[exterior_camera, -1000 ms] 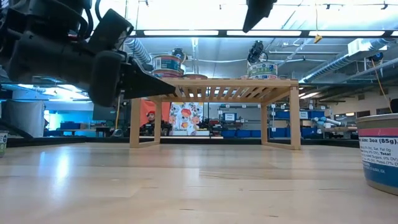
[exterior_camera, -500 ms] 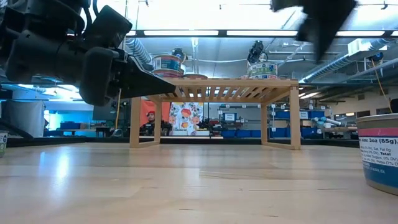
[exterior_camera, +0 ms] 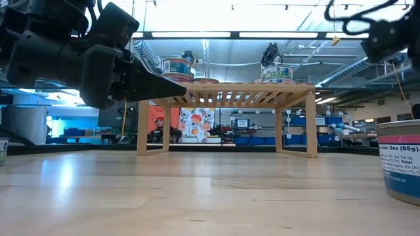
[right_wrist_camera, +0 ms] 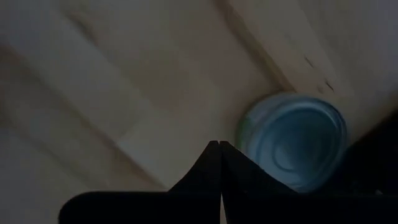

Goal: Stack canned seafood by type on shelf
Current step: Put the green tuna can on the shelf

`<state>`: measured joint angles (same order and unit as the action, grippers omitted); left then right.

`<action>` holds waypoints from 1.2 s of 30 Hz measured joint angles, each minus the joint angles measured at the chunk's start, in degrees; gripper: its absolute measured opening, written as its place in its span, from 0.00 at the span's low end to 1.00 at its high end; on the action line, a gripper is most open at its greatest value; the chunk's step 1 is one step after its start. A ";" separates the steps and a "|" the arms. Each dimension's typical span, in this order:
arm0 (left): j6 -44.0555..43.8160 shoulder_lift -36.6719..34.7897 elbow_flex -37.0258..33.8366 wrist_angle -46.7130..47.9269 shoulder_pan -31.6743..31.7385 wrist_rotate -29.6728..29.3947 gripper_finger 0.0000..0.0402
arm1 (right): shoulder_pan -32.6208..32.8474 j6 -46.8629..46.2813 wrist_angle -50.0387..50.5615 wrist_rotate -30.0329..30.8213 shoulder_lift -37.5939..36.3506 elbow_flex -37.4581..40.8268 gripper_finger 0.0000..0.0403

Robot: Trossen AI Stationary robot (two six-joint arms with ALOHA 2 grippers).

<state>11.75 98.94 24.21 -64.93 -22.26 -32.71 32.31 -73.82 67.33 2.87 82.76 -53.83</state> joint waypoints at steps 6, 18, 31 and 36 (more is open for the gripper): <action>0.00 0.00 0.00 0.01 0.02 0.00 0.00 | 0.22 -6.80 1.80 0.00 0.04 4.43 0.01; 0.14 0.00 0.00 0.16 0.11 -0.46 0.00 | 0.20 -13.56 2.73 -2.71 0.04 12.36 0.01; -0.17 0.00 0.00 0.18 0.12 -0.50 0.00 | 0.10 -6.62 -7.44 0.26 -0.05 10.28 0.02; -0.17 0.00 0.02 0.16 0.12 -0.52 0.00 | -1.12 -2.52 -14.59 2.35 -0.07 9.80 0.02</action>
<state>11.57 98.94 24.23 -64.77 -22.14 -33.23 31.19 -76.34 52.74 5.22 82.69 -44.03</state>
